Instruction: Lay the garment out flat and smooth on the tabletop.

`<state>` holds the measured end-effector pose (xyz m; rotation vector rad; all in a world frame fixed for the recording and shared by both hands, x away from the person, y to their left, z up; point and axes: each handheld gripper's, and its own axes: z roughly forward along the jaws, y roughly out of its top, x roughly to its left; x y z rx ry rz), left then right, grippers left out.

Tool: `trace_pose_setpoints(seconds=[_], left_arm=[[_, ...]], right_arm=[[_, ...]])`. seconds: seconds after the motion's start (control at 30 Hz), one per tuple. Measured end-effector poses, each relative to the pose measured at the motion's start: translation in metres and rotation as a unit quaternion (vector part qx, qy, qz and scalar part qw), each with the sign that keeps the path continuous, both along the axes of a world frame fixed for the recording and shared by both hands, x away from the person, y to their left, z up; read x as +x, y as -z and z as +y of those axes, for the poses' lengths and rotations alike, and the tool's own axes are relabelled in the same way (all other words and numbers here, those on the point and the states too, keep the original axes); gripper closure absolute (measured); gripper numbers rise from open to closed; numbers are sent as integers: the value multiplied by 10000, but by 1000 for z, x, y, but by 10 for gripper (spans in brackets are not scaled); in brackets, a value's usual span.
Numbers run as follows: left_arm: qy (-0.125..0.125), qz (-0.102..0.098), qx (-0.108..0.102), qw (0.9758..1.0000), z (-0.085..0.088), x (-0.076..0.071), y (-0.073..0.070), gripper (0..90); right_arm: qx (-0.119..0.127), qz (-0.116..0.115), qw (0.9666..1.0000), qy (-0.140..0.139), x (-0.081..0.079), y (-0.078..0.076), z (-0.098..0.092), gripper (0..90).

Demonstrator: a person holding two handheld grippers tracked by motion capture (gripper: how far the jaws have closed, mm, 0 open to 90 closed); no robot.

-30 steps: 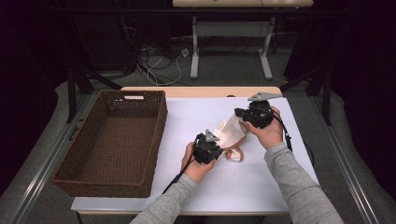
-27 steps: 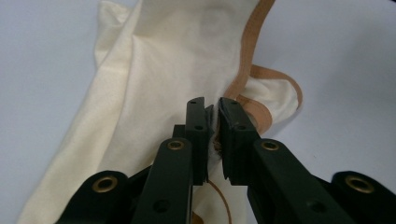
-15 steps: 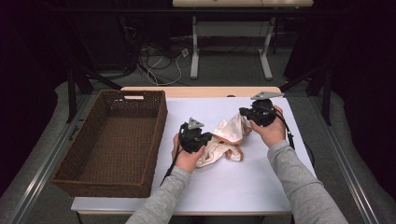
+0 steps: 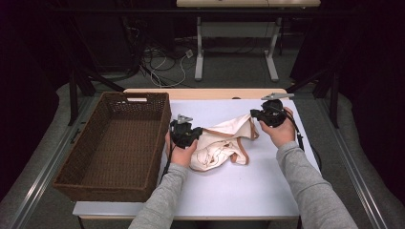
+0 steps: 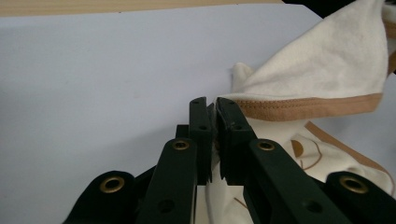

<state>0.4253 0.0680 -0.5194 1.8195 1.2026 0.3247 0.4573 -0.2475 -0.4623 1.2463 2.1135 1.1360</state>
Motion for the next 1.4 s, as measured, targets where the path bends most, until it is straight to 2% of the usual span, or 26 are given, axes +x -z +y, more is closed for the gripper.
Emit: trace_pose_setpoints(seconds=[0.07, 0.23, 0.4, 0.83, 1.03, 1.1, 1.17, 1.23, 1.4], left_arm=[[-61, 55, -25, 10000, 1, 3, 3, 854], [-153, 32, 132, 9998, 0, 7, 8, 854], [-248, 62, 145, 9996, 0, 11, 13, 853], [-321, 348, 257, 9985, -1, 21, 28, 852], [-279, 337, 264, 9987, -2, 21, 28, 839], [-276, 330, 296, 9986, -5, 19, 28, 774], [-264, 273, 351, 9987, -8, 17, 26, 669], [-141, 288, 335, 9989, -11, 12, 22, 620], [165, 47, 300, 9994, -23, -8, 9, 481]], right_arm=[[29, 12, 10000, 10, 1, 1, 0, 900], [45, 64, 10000, 23, 4, 6, 1, 900], [35, 119, 9999, -7, 5, 11, 2, 900], [-9, 256, 9997, 13, 12, 23, 7, 900], [-3, 323, 9995, 37, 12, 27, 5, 900], [2, 330, 9994, 58, 11, 28, 4, 900], [-12, 323, 9994, 90, 12, 28, 2, 900], [-7, 313, 9994, 135, 12, 28, -2, 900], [12, 339, 9991, 239, 12, 28, -9, 900]])
